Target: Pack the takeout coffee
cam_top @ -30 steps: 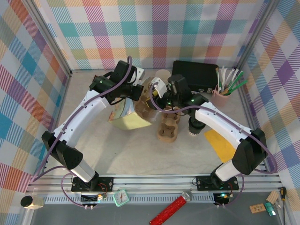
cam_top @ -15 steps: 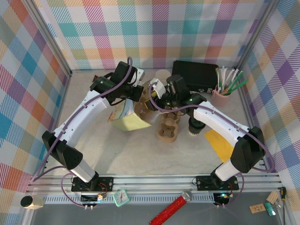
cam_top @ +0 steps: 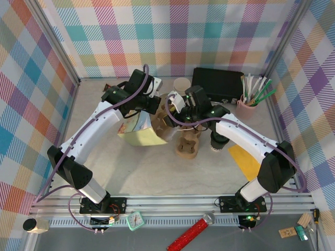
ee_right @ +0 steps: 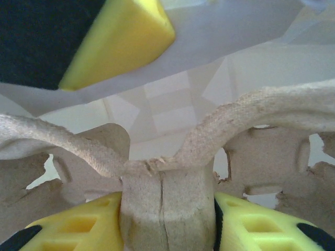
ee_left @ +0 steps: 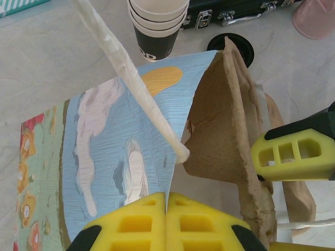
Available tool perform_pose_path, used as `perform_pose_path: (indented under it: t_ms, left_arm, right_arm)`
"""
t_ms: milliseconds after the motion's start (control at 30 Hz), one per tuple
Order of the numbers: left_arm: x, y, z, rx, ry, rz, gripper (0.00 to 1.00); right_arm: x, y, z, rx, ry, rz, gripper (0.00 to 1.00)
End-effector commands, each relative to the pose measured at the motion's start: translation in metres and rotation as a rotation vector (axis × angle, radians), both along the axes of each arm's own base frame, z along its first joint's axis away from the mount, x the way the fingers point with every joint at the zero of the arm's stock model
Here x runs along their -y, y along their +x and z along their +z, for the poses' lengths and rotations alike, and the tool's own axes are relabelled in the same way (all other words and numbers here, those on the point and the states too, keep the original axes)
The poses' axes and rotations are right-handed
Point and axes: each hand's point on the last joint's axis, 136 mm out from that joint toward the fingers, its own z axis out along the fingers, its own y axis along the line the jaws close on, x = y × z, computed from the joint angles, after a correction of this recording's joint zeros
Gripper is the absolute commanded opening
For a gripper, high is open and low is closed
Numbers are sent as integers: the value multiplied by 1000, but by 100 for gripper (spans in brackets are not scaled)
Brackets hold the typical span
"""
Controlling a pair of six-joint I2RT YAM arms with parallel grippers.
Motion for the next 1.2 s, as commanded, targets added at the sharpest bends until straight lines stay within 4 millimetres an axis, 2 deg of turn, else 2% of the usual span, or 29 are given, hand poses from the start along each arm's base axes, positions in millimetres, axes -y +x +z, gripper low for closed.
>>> perform_pose_path:
  t_ms: [0,267,400,533,733,1000,1100,1167]
  left_arm:
    - [11,1,17,54,-63,-20,0]
    - [15,4,13,48,-75,-17,0]
    - [18,3,15,45,-88,-24,0]
    - [15,1,14,45,-83,-21,0]
    - [14,-5,14,37,-97,-28,0]
    - [12,-6,13,40,-91,-21,0]
    - [12,-4,11,39,-89,-15,11]
    - [12,-4,11,35,-90,-13,23]
  right_arm:
    - [-10,-19,18,-45,43,78,44]
    - [-26,-32,33,-68,97,123,42]
    - [-34,-35,26,-81,74,144,43]
    - [-26,-26,11,-66,24,95,45]
    - [-7,-2,6,-59,19,10,45]
    - [-6,0,3,-77,22,5,45]
    - [-6,-3,-2,-99,22,11,45]
    - [-8,-4,-5,-111,20,17,44]
